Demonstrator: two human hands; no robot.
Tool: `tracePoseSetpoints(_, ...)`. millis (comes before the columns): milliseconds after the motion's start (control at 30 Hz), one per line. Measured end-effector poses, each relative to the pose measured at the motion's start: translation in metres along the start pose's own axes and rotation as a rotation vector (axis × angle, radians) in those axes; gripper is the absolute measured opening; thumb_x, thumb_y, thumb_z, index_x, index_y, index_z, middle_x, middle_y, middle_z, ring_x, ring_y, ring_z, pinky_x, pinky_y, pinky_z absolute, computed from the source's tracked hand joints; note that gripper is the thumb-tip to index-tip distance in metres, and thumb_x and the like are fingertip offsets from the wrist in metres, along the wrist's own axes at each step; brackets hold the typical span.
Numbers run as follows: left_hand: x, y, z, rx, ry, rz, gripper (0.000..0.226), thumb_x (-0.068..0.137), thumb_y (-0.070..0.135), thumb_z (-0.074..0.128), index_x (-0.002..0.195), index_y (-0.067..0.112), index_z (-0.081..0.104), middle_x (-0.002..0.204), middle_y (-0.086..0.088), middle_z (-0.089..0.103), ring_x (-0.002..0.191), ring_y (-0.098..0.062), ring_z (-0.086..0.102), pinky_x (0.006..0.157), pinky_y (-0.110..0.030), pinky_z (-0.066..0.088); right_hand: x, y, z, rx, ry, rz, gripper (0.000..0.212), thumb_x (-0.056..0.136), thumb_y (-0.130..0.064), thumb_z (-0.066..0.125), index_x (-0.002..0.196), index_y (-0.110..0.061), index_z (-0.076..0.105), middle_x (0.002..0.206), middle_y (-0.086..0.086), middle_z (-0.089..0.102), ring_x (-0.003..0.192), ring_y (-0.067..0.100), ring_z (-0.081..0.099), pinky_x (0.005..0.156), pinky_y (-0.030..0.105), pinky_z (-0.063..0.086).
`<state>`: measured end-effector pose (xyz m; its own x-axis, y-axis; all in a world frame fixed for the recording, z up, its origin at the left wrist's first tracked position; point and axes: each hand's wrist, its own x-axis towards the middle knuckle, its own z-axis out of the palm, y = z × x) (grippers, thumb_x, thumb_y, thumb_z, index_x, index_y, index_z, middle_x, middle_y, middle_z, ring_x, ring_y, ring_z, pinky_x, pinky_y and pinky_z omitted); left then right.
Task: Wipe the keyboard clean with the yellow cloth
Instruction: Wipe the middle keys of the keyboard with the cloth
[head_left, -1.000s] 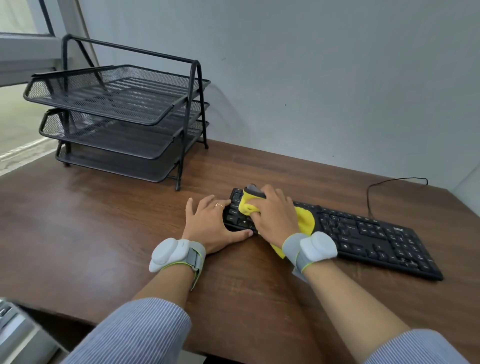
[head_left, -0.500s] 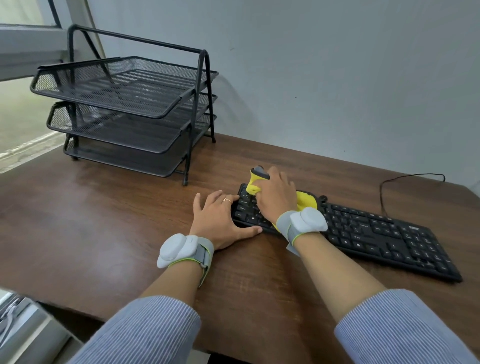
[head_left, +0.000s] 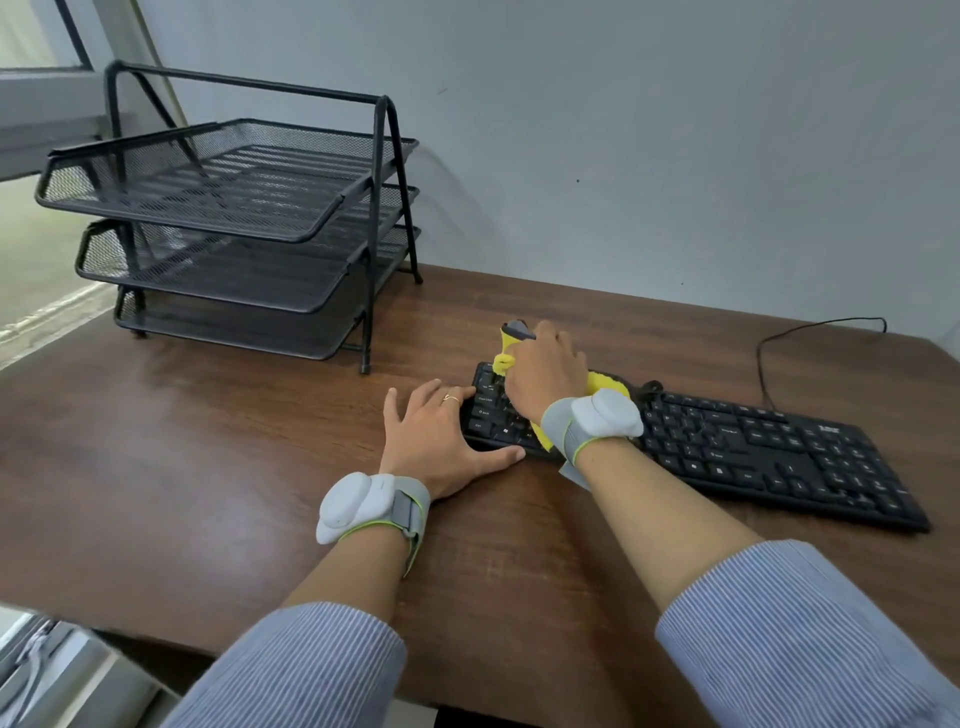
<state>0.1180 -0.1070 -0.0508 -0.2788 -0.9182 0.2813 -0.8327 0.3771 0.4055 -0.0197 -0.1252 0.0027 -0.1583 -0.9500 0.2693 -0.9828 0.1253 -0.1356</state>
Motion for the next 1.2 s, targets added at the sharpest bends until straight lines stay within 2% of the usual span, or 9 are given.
tracePoseSetpoints(233,0.000,0.001,0.000,-0.014,0.004,0.005,0.102,0.051,0.089,0.045,0.133,0.028,0.043,0.138,0.009,0.047,0.139,-0.010,0.018,0.114,-0.048,-0.004,-0.001,-0.002,0.003,0.008,0.023,0.038,0.027,0.087,-0.014,0.050,0.113,-0.013,0.061,0.121,0.014,0.044,0.112,0.037,0.040,0.087,0.045,0.037)
tracePoseSetpoints(400,0.000,0.001,-0.001,-0.012,0.016,0.018,0.101,0.050,0.089,0.043,0.130,0.028,0.045,0.137,0.007,0.049,0.138,-0.012,0.022,0.114,-0.049,-0.001,-0.009,-0.011,0.008,0.053,0.057,-0.164,0.026,0.086,-0.022,0.048,0.104,-0.016,0.065,0.117,0.012,0.047,0.109,0.035,0.043,0.081,0.041,0.036)
tracePoseSetpoints(567,0.000,0.001,-0.001,-0.006,0.017,0.013,0.102,0.049,0.090,0.042,0.131,0.029,0.044,0.136,0.009,0.049,0.138,-0.012,0.021,0.114,-0.050,-0.001,0.003,-0.015,-0.001,0.085,-0.055,-0.067,0.025,0.088,-0.020,0.048,0.107,-0.015,0.064,0.119,0.013,0.045,0.112,0.036,0.043,0.087,0.043,0.038)
tracePoseSetpoints(767,-0.001,0.000,0.000,-0.002,-0.002,0.002,0.103,0.050,0.090,0.044,0.133,0.029,0.042,0.139,0.010,0.047,0.138,-0.010,0.019,0.115,-0.049,-0.002,0.004,0.006,-0.010,0.200,-0.007,0.151,0.024,0.087,-0.017,0.049,0.104,-0.002,0.057,0.119,0.018,0.052,0.111,0.039,0.047,0.090,0.045,0.040)
tracePoseSetpoints(967,0.000,0.001,0.000,-0.003,-0.005,0.007,0.100,0.052,0.088,0.046,0.132,0.029,0.041,0.138,0.010,0.047,0.138,-0.010,0.020,0.115,-0.050,0.000,0.011,-0.007,0.003,0.018,-0.068,-0.111,0.029,0.090,-0.021,0.046,0.117,-0.020,0.058,0.122,0.014,0.044,0.113,0.037,0.040,0.090,0.042,0.036)
tracePoseSetpoints(1100,0.001,0.000,0.001,0.012,-0.006,0.005,0.102,0.051,0.090,0.044,0.133,0.030,0.041,0.139,0.011,0.046,0.138,-0.010,0.020,0.115,-0.050,0.000,0.018,0.005,0.000,-0.022,-0.097,-0.015,0.029,0.091,-0.025,0.044,0.115,-0.018,0.059,0.123,0.014,0.045,0.115,0.037,0.041,0.092,0.042,0.036)
tracePoseSetpoints(1200,0.001,-0.001,0.002,0.007,-0.005,0.002,0.104,0.050,0.091,0.042,0.133,0.029,0.040,0.139,0.011,0.046,0.138,-0.009,0.020,0.115,-0.049,0.000,0.009,0.015,-0.004,-0.002,-0.029,0.105,0.029,0.090,-0.026,0.044,0.108,-0.012,0.061,0.120,0.015,0.048,0.113,0.038,0.044,0.088,0.042,0.038)
